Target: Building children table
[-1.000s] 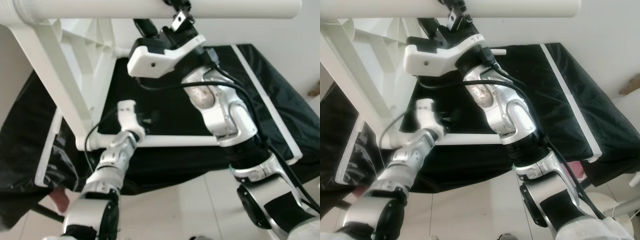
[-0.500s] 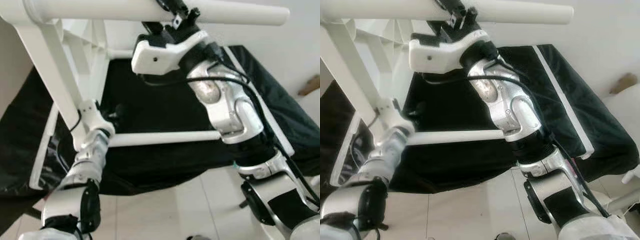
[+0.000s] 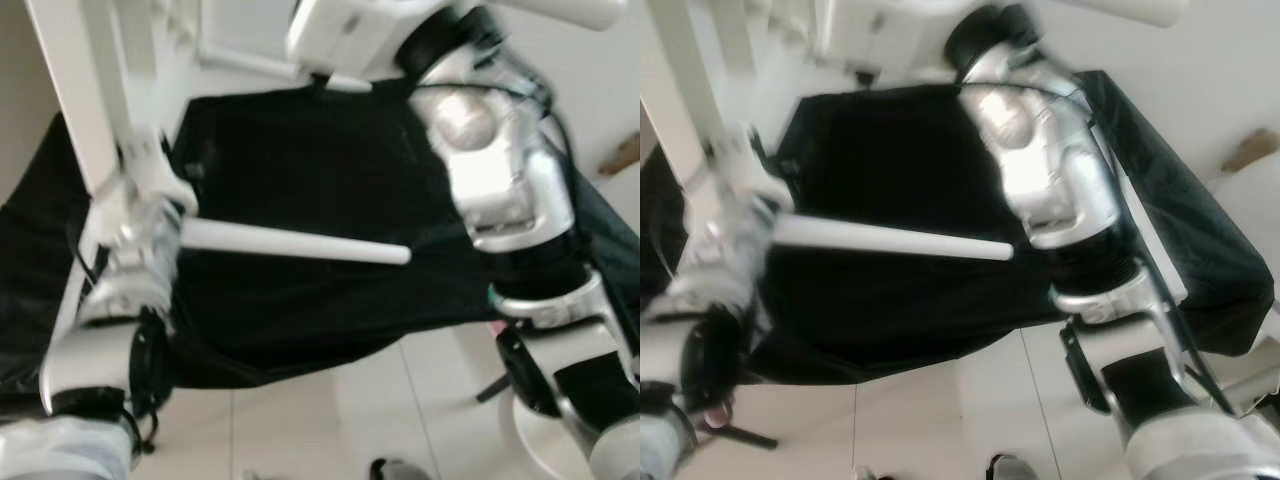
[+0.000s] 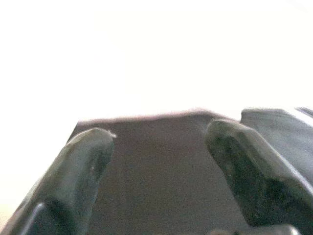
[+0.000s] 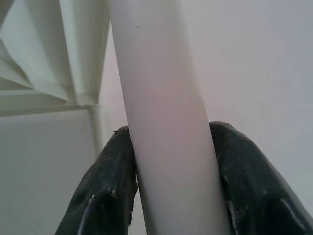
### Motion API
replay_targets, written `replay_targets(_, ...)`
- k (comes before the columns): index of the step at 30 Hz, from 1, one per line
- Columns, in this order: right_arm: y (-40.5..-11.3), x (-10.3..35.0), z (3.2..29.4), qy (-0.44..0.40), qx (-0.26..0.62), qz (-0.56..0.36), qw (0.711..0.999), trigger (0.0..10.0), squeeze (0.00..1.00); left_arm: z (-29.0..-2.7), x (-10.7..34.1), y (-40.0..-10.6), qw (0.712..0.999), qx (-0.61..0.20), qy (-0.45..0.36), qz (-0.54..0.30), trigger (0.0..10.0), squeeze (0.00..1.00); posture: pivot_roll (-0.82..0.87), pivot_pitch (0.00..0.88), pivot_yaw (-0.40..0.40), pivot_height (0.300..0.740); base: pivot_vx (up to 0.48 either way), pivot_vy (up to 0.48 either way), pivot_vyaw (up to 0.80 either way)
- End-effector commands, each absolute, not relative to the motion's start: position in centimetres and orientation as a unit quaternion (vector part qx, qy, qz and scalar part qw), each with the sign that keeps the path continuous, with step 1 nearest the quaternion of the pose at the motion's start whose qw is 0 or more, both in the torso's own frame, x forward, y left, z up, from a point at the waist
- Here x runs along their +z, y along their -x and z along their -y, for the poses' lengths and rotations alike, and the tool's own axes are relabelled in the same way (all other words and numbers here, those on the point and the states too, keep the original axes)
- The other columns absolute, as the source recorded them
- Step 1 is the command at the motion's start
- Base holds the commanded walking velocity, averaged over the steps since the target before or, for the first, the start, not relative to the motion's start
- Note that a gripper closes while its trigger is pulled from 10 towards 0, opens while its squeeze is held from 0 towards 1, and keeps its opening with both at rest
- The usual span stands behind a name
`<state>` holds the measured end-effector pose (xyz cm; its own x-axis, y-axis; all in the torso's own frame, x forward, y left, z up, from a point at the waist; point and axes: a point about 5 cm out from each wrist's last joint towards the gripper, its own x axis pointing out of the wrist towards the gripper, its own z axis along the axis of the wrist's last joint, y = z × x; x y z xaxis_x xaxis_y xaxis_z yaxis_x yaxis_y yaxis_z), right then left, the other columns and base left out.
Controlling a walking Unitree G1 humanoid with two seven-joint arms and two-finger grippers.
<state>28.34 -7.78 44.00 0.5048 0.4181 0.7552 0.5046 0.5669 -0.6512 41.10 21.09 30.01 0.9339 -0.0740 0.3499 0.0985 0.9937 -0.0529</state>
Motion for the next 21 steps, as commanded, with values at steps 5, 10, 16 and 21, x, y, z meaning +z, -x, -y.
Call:
replay_targets(5, -26.1, 47.4, 16.7, 0.292, -0.228, 0.502, 0.782, 0.0, 0.0, -23.1, 42.3, -38.1, 0.936, -0.025, 0.073, 0.344, 10.0, 0.0, -0.19, 0.11, 0.071, 0.74, 0.0, 0.0, 0.0)
replay_targets(10, -27.1, 44.8, 19.3, 0.241, -0.259, 0.445, 0.823, 0.0, 0.0, -16.8, 46.3, -36.5, 0.902, -0.148, 0.061, 0.4, 10.0, 0.0, -0.16, 0.111, 0.044, 0.74, 0.0, 0.0, 0.0)
replay_targets(16, -29.1, 38.1, 21.8, 0.215, -0.272, 0.337, 0.876, 0.0, 0.0, -9.4, 46.9, -34.3, 0.866, -0.299, 0.051, 0.398, 10.0, 0.0, -0.14, 0.124, 0.034, 0.74, 0.0, 0.0, 0.0)
replay_targets(21, -30.0, 31.8, 22.3, 0.182, -0.257, 0.244, 0.917, 0.5, 0.0, -6.4, 45.8, -33.6, 0.859, -0.358, 0.048, 0.364, 10.0, 0.0, -0.12, 0.139, 0.034, 0.74, 0.0, 0.0, 0.0)
